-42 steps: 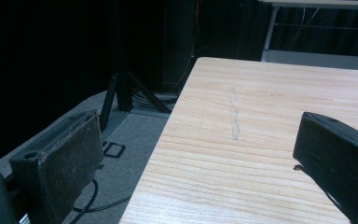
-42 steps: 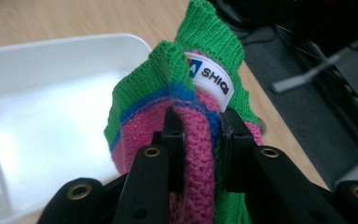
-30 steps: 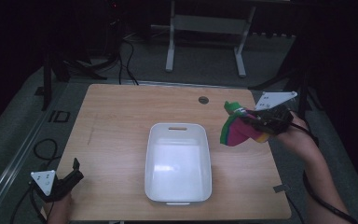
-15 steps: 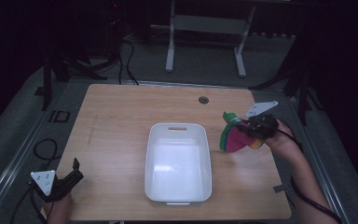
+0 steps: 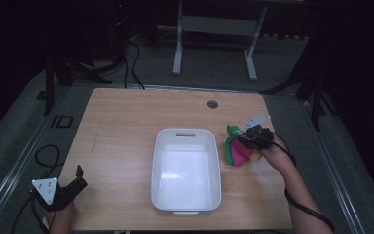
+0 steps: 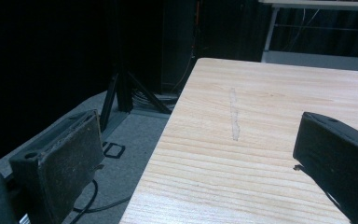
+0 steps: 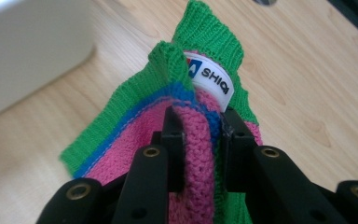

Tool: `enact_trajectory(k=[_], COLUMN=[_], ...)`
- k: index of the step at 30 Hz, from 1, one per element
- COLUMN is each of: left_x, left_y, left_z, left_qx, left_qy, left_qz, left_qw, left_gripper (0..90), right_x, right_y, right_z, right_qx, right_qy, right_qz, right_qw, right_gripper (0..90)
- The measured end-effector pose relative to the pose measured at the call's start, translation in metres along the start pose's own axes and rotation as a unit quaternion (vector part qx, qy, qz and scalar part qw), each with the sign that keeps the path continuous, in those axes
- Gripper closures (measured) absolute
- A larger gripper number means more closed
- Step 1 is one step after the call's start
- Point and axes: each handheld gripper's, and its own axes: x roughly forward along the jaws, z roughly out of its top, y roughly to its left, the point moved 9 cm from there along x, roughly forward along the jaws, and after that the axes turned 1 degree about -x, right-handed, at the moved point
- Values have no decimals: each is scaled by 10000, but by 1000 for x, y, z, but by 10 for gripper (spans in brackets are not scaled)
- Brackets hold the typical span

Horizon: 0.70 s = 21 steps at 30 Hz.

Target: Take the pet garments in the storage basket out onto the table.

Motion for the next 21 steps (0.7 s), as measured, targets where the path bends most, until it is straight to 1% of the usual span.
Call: enact_trajectory(k=[3,5,6,7,9,10,11,12,16,20,21], left_x=[0,0,0,0,0,0,-1,-1,-1,-1,-1], left_y=[0,0,0,0,0,0,-1,-1,0,-1,-1], left_z=[0,0,0,0,0,0,0,0,0,0,0], left_qx=[23,29,29,28,30,30,44,48,31,49,50], left_qy=[5,9,9,5,2,2,5,4,5,12,8], left_qz=[-8,-14,-14,-16,-18,-18,-11,-13,-26,-26,-27], left_qw=[10000,10000,10000,10000,10000,10000,10000,10000,10000,10000,10000], left_gripper=[19,19,19,19,19,19,19,19,19,19,19], right_x=[12,20,20,27,32,32,38,40,46,53,53], right_y=[4,8,8,12,15,15,18,19,22,24,24], right_z=[-6,-11,-11,-14,-16,-16,-19,-19,-21,-20,-20], right_qx=[101,177,177,245,310,310,342,343,307,439,439], right_qy=[44,89,89,126,125,125,154,167,211,195,195], right_qz=[58,147,147,233,289,289,355,372,330,332,332], right_qw=[9999,9997,9997,9994,9990,9990,9987,9986,9988,9983,9983], right_gripper=[750,750,750,750,748,748,747,745,741,737,737])
